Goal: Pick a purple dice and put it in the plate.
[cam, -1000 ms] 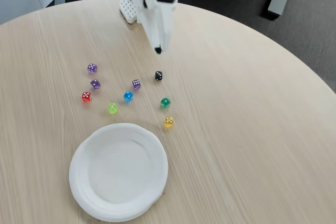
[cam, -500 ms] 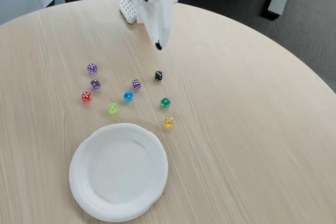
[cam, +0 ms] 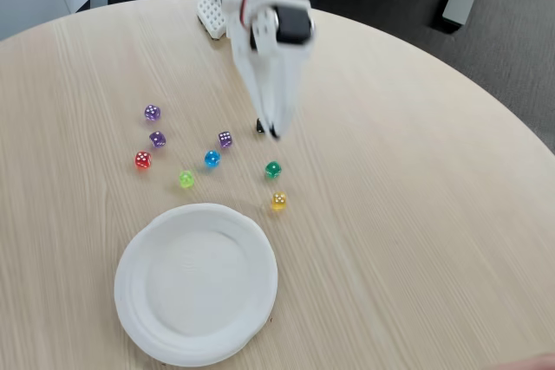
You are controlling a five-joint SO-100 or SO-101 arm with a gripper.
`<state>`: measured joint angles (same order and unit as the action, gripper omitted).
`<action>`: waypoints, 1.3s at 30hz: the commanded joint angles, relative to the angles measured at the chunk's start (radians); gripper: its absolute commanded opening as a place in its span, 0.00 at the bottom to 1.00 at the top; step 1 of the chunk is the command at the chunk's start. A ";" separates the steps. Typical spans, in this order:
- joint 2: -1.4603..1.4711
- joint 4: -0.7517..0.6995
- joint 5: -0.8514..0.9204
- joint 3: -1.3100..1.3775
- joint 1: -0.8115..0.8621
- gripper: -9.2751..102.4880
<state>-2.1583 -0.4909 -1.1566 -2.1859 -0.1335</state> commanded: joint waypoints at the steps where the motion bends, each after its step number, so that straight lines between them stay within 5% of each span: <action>1: 0.078 0.021 0.023 0.074 0.006 0.08; 14: 0.101 0.011 -0.066 0.074 0.006 0.08; 22: 0.109 0.006 0.196 0.061 0.006 0.08; 32: 0.110 0.005 -0.089 0.060 0.008 0.08; 39: 0.112 0.002 -0.025 0.057 0.089 0.08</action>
<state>-2.0433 -0.4847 -1.2088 -2.1537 -0.0782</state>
